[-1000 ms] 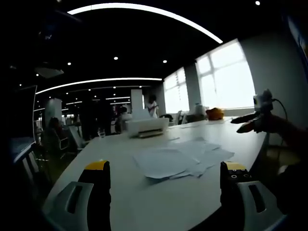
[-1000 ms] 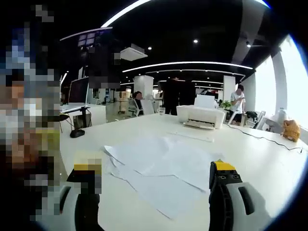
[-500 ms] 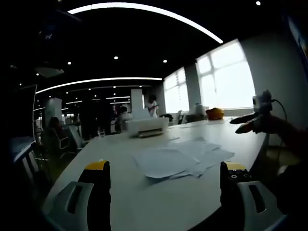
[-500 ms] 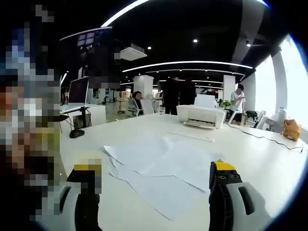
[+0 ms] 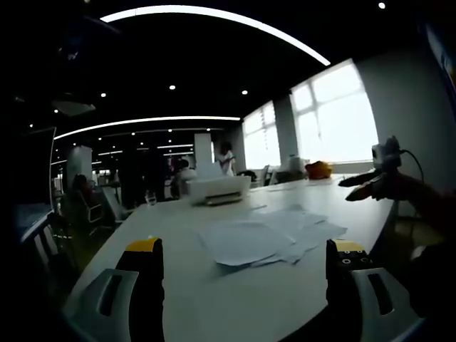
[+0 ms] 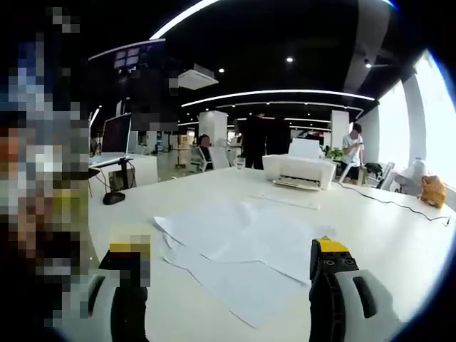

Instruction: Organize the stack of printing papers by aligning and flattening the scattered papers on the table

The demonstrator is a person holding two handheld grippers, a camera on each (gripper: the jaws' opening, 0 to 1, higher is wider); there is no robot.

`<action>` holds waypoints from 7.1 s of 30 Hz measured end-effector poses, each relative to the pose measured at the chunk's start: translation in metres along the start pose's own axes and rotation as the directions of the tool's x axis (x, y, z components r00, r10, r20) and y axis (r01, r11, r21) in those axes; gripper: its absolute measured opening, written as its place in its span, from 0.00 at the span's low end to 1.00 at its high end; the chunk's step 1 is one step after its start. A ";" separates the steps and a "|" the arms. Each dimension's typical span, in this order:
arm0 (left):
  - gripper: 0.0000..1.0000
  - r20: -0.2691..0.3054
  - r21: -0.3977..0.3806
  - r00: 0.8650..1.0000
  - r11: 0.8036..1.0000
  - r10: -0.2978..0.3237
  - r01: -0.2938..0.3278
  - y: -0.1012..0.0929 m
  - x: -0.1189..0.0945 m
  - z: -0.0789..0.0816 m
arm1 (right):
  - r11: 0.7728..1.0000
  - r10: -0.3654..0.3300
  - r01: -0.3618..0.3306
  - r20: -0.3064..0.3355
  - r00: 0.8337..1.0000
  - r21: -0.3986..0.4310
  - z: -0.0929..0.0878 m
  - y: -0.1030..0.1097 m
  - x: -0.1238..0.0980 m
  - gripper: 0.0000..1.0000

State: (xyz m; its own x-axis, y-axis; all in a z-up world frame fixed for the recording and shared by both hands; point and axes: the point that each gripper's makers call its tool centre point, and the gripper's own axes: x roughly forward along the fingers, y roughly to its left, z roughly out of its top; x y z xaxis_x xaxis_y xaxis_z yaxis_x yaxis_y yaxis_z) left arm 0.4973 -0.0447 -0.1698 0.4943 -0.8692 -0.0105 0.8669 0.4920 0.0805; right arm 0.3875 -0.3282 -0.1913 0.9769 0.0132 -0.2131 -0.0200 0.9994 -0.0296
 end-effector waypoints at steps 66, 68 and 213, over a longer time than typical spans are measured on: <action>0.97 0.007 -0.020 0.999 0.999 -0.032 0.032 -0.012 0.007 -0.006 | 0.998 0.001 0.001 -0.040 0.999 0.060 -0.019 -0.009 0.051 0.90; 0.97 0.010 -0.021 1.000 0.999 -0.028 0.029 -0.011 0.006 -0.005 | 0.998 -0.002 0.005 -0.043 0.999 0.058 -0.019 -0.008 0.054 0.90; 0.97 0.034 -0.044 0.999 0.998 -0.038 0.039 0.023 0.011 -0.021 | 0.991 -0.046 0.065 -0.158 0.986 0.118 -0.016 -0.070 0.289 0.88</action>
State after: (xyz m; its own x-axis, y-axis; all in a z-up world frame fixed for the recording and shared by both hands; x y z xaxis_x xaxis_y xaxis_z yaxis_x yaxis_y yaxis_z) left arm 0.5237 -0.0416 -0.1886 0.4589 -0.8882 0.0207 0.8875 0.4594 0.0359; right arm 0.6680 -0.3948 -0.2669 0.9310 -0.0385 -0.3629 0.0693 0.9950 0.0724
